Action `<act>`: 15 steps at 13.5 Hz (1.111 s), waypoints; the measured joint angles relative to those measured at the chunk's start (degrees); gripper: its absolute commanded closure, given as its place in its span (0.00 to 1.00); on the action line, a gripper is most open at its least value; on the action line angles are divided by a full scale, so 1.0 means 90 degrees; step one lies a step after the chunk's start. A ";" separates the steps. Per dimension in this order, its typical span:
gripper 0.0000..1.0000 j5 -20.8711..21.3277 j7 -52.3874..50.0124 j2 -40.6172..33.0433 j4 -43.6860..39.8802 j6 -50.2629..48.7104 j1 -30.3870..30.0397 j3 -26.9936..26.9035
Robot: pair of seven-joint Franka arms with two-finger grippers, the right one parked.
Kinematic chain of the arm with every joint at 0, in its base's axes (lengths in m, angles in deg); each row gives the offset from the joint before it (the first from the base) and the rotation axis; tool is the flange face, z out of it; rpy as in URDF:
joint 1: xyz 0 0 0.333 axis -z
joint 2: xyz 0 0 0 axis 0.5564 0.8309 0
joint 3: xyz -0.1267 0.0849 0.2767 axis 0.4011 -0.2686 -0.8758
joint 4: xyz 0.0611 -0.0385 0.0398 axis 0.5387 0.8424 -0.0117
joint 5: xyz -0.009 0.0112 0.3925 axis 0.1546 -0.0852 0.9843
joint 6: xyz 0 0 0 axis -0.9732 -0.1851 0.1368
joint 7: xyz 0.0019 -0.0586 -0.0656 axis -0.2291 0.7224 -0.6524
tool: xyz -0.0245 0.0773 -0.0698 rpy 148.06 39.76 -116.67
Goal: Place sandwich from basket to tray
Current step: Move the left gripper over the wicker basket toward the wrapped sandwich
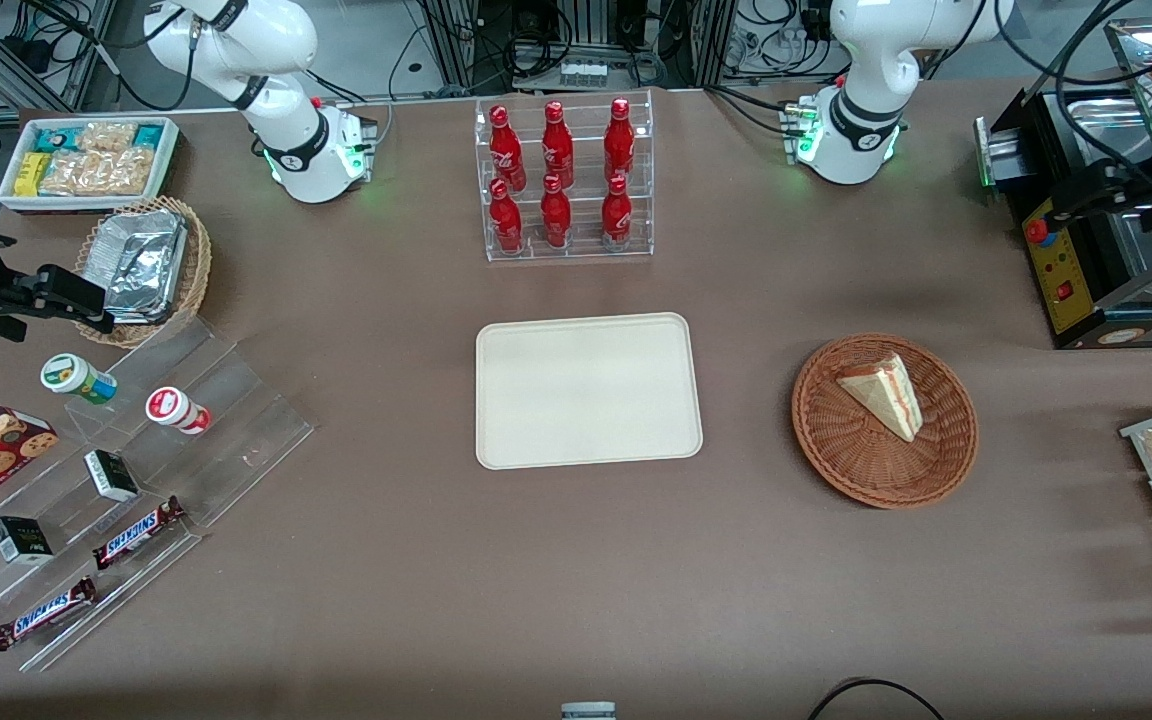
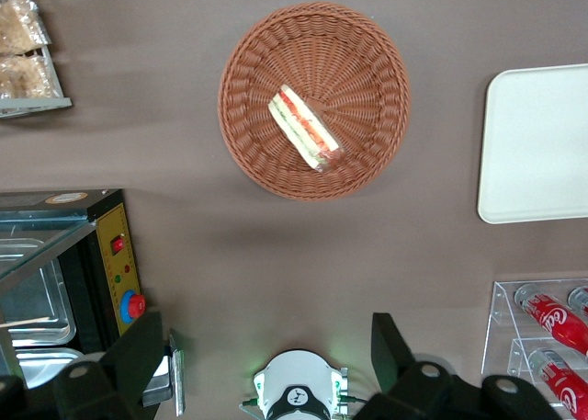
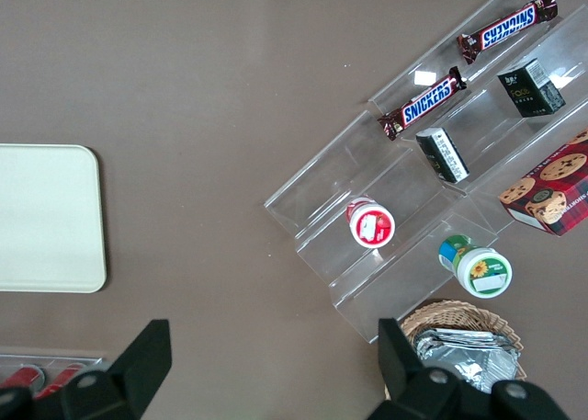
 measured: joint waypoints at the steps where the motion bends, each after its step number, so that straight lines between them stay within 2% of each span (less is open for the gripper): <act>1: 0.00 0.0002 0.0000 0.0000 0.0006 0.0000 -0.0001 0.0018; 5: 0.00 0.0183 -0.0161 0.0150 0.0273 0.0254 -0.0091 -0.0024; 10: 0.00 0.0204 -0.2822 0.0493 0.1974 0.2579 -0.0122 -0.0004; 15: 0.00 0.0194 -0.4334 0.0476 0.3274 0.4314 -0.0105 0.0049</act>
